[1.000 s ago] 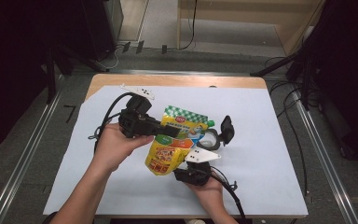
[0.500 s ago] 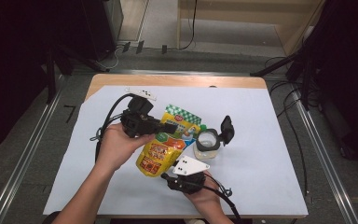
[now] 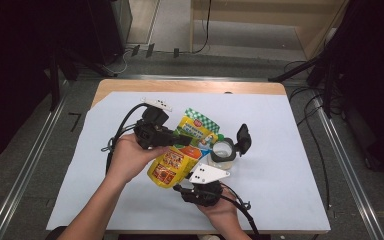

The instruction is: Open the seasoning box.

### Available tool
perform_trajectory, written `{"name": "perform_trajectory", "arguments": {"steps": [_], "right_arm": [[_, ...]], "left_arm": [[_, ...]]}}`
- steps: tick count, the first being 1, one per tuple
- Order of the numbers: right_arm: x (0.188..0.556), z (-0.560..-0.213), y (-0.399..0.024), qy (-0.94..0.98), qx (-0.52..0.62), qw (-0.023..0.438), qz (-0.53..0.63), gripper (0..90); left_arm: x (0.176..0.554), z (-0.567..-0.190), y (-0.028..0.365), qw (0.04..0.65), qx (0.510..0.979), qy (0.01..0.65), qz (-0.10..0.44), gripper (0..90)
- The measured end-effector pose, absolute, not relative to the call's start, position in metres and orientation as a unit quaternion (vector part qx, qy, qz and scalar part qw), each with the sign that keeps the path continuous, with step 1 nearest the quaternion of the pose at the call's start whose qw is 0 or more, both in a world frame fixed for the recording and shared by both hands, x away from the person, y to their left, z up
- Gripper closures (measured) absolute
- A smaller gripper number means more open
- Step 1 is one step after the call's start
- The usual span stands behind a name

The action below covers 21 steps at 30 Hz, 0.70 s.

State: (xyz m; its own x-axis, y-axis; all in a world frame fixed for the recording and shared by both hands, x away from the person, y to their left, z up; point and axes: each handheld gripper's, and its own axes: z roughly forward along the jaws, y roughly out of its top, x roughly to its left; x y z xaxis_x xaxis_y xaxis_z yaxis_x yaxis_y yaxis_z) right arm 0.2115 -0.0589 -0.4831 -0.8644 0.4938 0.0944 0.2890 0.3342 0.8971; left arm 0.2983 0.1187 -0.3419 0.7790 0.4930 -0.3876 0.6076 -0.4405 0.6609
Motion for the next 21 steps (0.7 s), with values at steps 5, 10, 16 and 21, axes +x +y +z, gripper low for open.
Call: {"name": "perform_trajectory", "arguments": {"steps": [5,10,16,21], "right_arm": [[0.212,-0.482,-0.061,0.808,0.243,0.093,0.528,60.1],[0.212,-0.481,-0.062,0.807,0.244,0.082,0.531,60.4],[0.212,-0.477,-0.065,0.8,0.25,0.071,0.54,61.0],[0.21,-0.475,-0.065,0.798,0.25,0.057,0.546,61.2]], "left_arm": [[0.298,-0.344,0.117,0.413,0.851,0.318,-0.061,88.7],[0.298,-0.347,0.116,0.409,0.857,0.309,-0.056,87.7],[0.298,-0.35,0.114,0.412,0.858,0.304,-0.054,84.5],[0.298,-0.354,0.11,0.399,0.863,0.304,-0.053,82.0]]}}
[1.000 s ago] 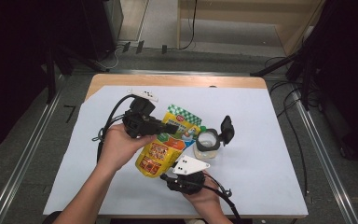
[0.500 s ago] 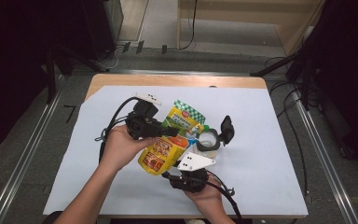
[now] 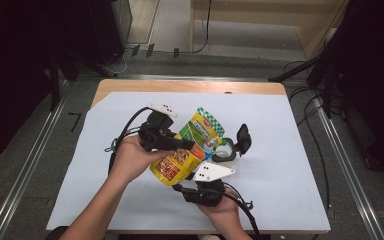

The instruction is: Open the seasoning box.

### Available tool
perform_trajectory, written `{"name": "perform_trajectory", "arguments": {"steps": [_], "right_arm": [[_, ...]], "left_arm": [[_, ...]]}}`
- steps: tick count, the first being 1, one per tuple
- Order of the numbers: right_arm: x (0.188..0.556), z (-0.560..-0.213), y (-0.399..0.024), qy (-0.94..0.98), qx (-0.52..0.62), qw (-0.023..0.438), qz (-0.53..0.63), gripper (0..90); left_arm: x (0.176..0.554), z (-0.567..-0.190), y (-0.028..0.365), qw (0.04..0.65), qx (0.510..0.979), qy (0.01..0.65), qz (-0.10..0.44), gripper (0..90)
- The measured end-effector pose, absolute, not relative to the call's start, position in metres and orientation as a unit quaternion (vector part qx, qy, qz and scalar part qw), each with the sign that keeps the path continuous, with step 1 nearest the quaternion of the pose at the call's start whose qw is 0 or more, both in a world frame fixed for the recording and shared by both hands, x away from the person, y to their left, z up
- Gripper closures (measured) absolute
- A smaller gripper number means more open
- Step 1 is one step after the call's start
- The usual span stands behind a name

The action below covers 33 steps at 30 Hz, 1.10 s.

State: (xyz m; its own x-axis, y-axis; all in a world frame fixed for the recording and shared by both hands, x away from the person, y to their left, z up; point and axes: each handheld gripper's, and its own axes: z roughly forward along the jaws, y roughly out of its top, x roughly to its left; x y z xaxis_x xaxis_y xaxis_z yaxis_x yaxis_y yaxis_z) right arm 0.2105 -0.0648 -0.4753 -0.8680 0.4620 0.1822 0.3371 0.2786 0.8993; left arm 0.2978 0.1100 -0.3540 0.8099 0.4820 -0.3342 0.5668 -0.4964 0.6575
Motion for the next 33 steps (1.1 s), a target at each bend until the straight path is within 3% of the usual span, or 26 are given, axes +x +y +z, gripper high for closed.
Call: {"name": "perform_trajectory", "arguments": {"steps": [11,26,33], "right_arm": [[0.214,-0.469,-0.07,0.785,0.268,0.02,0.558,60.1],[0.215,-0.47,-0.068,0.781,0.281,0.011,0.558,58.5],[0.212,-0.47,-0.062,0.782,0.282,0.023,0.556,50.7]], "left_arm": [[0.298,-0.362,0.105,0.382,0.863,0.328,-0.052,77.7],[0.296,-0.36,0.097,0.368,0.858,0.358,-0.03,88.8],[0.296,-0.359,0.097,0.368,0.849,0.377,-0.035,90.0]]}}
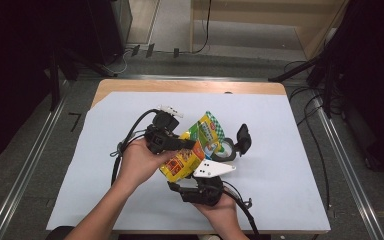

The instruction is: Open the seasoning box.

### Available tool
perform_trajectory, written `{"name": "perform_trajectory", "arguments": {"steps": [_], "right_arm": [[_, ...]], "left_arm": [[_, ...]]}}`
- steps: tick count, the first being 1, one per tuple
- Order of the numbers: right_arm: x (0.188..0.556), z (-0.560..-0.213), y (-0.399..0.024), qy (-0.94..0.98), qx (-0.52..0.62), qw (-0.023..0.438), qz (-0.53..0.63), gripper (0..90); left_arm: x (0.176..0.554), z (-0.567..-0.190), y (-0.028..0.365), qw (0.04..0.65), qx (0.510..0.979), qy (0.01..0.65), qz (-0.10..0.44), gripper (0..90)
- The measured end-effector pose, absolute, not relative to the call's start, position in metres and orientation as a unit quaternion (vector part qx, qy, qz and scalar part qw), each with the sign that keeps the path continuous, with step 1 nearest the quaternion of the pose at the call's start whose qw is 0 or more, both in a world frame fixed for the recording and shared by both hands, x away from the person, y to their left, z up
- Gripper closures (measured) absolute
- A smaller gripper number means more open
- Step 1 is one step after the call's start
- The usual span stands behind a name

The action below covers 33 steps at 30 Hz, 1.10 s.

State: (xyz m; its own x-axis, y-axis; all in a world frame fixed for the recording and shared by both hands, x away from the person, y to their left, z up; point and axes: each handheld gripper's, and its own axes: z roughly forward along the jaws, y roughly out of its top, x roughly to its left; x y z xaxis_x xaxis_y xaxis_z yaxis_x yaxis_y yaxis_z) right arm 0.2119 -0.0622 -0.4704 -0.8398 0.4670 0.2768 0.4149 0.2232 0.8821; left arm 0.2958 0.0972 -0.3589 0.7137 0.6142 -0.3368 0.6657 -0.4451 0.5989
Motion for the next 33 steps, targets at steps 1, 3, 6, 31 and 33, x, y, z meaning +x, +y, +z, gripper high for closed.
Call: {"name": "perform_trajectory", "arguments": {"steps": [1,3,6,31,33], "right_arm": [[0.212,-0.471,-0.061,0.78,0.285,0.025,0.556,49.8],[0.21,-0.472,-0.059,0.777,0.293,0.027,0.557,48.6],[0.209,-0.473,-0.056,0.773,0.304,0.037,0.555,46.7],[0.212,-0.464,-0.068,0.754,0.337,-0.029,0.564,59.3],[0.212,-0.462,-0.069,0.753,0.339,-0.034,0.563,59.3]], "left_arm": [[0.296,-0.359,0.097,0.368,0.848,0.379,-0.038,90.0],[0.296,-0.359,0.097,0.368,0.845,0.386,-0.04,90.0],[0.295,-0.359,0.096,0.371,0.842,0.39,-0.042,90.0],[0.295,-0.358,0.09,0.374,0.848,0.371,-0.051,78.4],[0.295,-0.357,0.089,0.373,0.848,0.373,-0.056,76.0]]}}
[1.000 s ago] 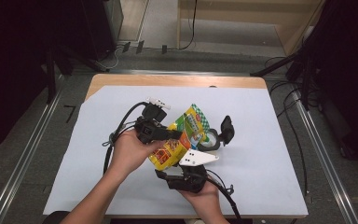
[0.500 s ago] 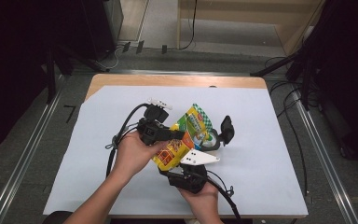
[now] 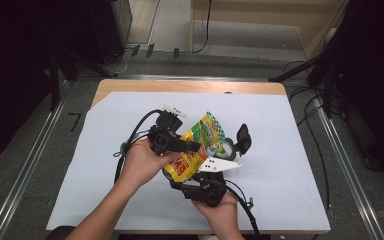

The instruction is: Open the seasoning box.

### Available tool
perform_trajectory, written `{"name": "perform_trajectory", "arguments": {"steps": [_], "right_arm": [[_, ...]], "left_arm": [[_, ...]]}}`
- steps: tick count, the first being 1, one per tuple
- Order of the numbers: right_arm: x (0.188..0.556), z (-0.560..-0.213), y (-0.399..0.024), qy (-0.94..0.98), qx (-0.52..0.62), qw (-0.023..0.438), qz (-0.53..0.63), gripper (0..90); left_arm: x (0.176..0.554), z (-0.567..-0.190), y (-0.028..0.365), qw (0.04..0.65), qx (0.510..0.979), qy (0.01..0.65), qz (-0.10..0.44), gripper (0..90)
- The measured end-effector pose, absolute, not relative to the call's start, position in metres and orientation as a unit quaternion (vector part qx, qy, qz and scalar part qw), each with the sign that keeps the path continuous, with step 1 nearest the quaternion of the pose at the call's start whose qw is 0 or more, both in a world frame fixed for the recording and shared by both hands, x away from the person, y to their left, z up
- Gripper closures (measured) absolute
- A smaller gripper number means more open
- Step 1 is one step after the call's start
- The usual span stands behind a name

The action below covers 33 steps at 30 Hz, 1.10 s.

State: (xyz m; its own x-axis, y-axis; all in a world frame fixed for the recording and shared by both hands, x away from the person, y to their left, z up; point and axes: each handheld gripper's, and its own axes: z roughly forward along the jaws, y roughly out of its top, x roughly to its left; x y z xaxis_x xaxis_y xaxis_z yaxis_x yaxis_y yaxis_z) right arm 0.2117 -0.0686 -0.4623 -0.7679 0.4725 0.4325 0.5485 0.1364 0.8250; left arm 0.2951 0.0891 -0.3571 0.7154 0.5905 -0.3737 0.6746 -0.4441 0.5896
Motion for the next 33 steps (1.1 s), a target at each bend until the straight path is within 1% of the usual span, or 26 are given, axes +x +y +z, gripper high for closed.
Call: {"name": "perform_trajectory", "arguments": {"steps": [2,4,7,10,14,15,16,18,22,27,33], "right_arm": [[0.212,-0.46,-0.069,-0.754,-0.339,0.036,-0.562,59.1],[0.212,-0.458,-0.069,-0.765,-0.331,0.022,-0.551,58.7],[0.211,-0.455,-0.066,-0.775,-0.323,0.015,-0.543,58.5],[0.211,-0.455,-0.064,-0.775,-0.325,0.014,-0.542,57.8],[0.211,-0.455,-0.063,-0.779,-0.32,0.0,-0.539,55.6],[0.21,-0.455,-0.062,-0.782,-0.319,-0.009,-0.536,54.7],[0.209,-0.454,-0.059,-0.789,-0.315,-0.032,-0.527,53.7],[0.207,-0.453,-0.057,-0.794,-0.315,-0.051,-0.518,54.5],[0.207,-0.453,-0.055,-0.796,-0.321,-0.066,-0.509,56.4],[0.21,-0.452,-0.057,-0.798,-0.322,-0.057,-0.507,60.1],[0.213,-0.448,-0.06,-0.79,-0.327,-0.026,-0.517,61.5]], "left_arm": [[0.295,-0.355,0.088,0.363,0.851,0.376,-0.049,77.1],[0.295,-0.352,0.087,0.352,0.855,0.378,-0.044,85.4],[0.294,-0.349,0.084,0.343,0.86,0.377,-0.039,88.8],[0.294,-0.347,0.08,0.333,0.863,0.379,-0.031,89.7],[0.296,-0.346,0.077,0.326,0.862,0.387,-0.031,89.8],[0.298,-0.346,0.076,0.323,0.861,0.391,-0.033,89.8],[0.3,-0.345,0.074,0.322,0.859,0.397,-0.037,89.8],[0.302,-0.345,0.073,0.318,0.859,0.4,-0.04,89.8],[0.305,-0.344,0.07,0.314,0.859,0.402,-0.043,89.9],[0.309,-0.346,0.072,0.315,0.857,0.404,-0.056,89.7],[0.315,-0.345,0.072,0.316,0.857,0.401,-0.071,88.9]]}}
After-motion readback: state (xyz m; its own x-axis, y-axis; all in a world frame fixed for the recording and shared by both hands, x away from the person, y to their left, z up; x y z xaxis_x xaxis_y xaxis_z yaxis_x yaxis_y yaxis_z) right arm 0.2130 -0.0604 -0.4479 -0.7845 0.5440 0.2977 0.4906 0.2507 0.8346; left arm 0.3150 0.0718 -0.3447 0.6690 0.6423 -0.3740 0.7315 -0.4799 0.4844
